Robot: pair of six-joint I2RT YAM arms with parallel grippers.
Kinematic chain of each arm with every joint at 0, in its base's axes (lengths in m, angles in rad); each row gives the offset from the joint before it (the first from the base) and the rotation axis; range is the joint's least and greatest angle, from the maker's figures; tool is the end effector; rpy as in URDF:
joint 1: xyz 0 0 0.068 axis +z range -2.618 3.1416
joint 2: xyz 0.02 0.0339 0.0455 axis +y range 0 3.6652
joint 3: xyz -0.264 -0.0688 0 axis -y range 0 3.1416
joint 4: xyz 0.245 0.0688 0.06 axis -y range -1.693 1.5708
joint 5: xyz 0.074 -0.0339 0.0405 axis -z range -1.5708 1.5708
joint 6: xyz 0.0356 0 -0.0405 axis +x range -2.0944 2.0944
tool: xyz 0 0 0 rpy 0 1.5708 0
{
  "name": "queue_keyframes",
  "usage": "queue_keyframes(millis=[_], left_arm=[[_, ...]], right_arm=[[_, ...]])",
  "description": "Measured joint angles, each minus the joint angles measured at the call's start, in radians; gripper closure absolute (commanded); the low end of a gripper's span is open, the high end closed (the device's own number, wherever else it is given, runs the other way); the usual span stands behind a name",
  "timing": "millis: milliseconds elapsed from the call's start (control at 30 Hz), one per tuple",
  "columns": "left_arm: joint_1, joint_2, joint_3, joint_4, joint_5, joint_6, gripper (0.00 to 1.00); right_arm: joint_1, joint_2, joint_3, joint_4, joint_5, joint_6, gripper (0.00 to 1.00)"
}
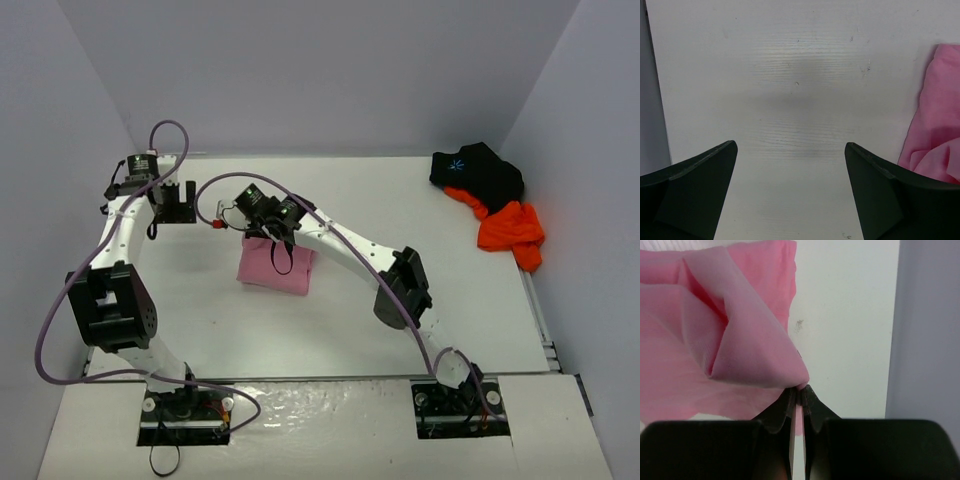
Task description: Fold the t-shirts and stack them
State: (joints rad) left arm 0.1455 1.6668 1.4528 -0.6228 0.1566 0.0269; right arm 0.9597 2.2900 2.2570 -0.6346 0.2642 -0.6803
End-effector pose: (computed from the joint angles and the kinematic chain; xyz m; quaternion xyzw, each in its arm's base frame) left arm 0.3675 0.0482 0.3018 -0.0271 0.9306 -0.0419 0.3627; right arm 0.3093 0.4254 0.2969 -0.6129 0.6505 -0.0571 0.4449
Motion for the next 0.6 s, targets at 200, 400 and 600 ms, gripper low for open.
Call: queue_keyframes(millis=[200,400,600], left_arm=[[0.000,0.031,0.001,0.000,0.000,0.000,0.13],[0.000,0.071,0.018,0.005,-0.002,0.000,0.13],[0.000,0.103,0.018,0.008,-0.002,0.000,0.13]], right_arm=[[-0.037,0.124,0.031,0.013,-0.021,-0.017,1.00],[-0.063,0.191,0.101,0.016,-0.018,-0.034,1.00],[-0.073,0.196,0.140,0.046,0.023,-0.061,1.00]])
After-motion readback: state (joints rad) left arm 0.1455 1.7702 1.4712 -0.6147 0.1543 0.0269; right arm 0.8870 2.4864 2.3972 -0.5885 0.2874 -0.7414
